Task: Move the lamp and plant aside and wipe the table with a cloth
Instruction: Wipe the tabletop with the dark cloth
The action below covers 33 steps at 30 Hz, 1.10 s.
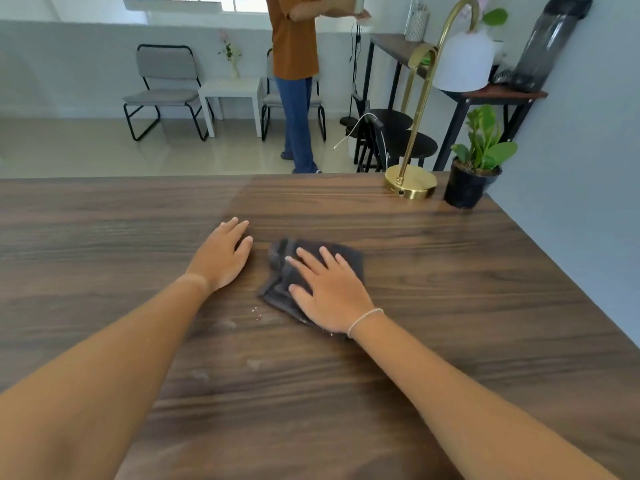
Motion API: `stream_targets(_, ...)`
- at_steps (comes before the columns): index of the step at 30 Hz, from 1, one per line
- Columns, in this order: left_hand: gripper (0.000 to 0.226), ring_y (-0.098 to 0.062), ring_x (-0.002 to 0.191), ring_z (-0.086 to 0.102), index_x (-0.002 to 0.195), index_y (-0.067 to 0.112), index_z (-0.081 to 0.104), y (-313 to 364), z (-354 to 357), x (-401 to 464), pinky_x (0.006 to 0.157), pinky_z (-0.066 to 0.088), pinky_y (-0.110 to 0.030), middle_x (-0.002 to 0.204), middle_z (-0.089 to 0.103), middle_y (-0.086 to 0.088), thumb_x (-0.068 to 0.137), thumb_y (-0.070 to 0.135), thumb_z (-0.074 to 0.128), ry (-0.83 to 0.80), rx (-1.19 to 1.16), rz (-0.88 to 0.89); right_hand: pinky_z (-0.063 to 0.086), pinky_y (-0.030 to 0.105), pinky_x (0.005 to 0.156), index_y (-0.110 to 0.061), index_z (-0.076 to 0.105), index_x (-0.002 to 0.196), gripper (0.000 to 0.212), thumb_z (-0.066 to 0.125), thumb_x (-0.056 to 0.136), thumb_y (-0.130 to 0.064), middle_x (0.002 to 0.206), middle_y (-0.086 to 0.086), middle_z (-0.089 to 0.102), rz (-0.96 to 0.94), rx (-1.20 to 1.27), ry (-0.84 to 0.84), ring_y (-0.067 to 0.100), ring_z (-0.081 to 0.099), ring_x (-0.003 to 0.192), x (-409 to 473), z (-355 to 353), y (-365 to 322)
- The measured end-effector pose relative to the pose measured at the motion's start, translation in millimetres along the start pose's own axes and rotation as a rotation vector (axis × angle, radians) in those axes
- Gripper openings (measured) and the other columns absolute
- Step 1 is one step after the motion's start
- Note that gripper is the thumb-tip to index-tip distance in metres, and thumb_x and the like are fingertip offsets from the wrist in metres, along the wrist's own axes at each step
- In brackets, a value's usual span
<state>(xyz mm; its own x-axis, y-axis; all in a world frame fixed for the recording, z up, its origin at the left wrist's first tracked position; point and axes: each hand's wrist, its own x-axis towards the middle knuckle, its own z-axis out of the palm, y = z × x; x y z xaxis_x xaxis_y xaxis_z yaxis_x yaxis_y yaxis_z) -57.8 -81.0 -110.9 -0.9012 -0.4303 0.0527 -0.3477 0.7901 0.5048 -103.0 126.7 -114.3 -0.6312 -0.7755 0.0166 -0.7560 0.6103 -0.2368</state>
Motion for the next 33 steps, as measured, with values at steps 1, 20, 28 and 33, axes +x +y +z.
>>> stream_targets(1,0.049,-0.025,0.146,0.015,0.143,0.013,0.033,-5,-5,-7,0.119,0.012,-0.036,0.156,0.024,-0.009,0.096,0.028,0.038,-0.010,0.026,0.007,0.003,0.038,0.117,-0.031,0.021,0.147,0.055,0.029,0.094,-0.045,0.158,-0.008,0.015,-0.087,0.021,-0.016,0.023,0.007,0.146,-24,2,-17)
stream_targets(20,0.049,-0.027,0.147,0.012,0.144,0.016,0.030,-120,-89,-93,0.120,0.007,-0.041,0.158,0.019,-0.006,0.097,0.029,0.034,-0.043,0.119,-0.027,-0.006,0.035,0.114,-0.044,0.024,0.142,0.055,0.028,0.088,-0.052,0.155,-0.018,0.018,-0.291,0.094,-0.046,0.014,0.008,0.144,-122,32,-153)
stream_targets(28,0.049,-0.028,0.145,0.017,0.144,0.017,0.031,-135,-82,-95,0.118,0.012,-0.041,0.157,0.023,-0.006,0.097,0.032,0.032,-0.010,0.256,0.025,0.001,0.045,0.117,-0.036,0.010,0.147,0.054,0.021,0.096,-0.050,0.159,-0.011,0.003,0.397,-0.017,-0.052,0.025,0.000,0.146,12,6,-62)
stream_targets(33,0.050,-0.028,0.145,0.018,0.144,0.018,0.030,-138,-81,-94,0.118,0.012,-0.041,0.157,0.023,-0.006,0.097,0.033,0.031,-0.010,0.283,0.035,0.002,0.043,0.116,-0.040,0.017,0.145,0.061,0.015,0.087,-0.056,0.158,-0.013,0.012,-0.089,-0.055,-0.014,0.022,0.005,0.146,-10,45,-169)
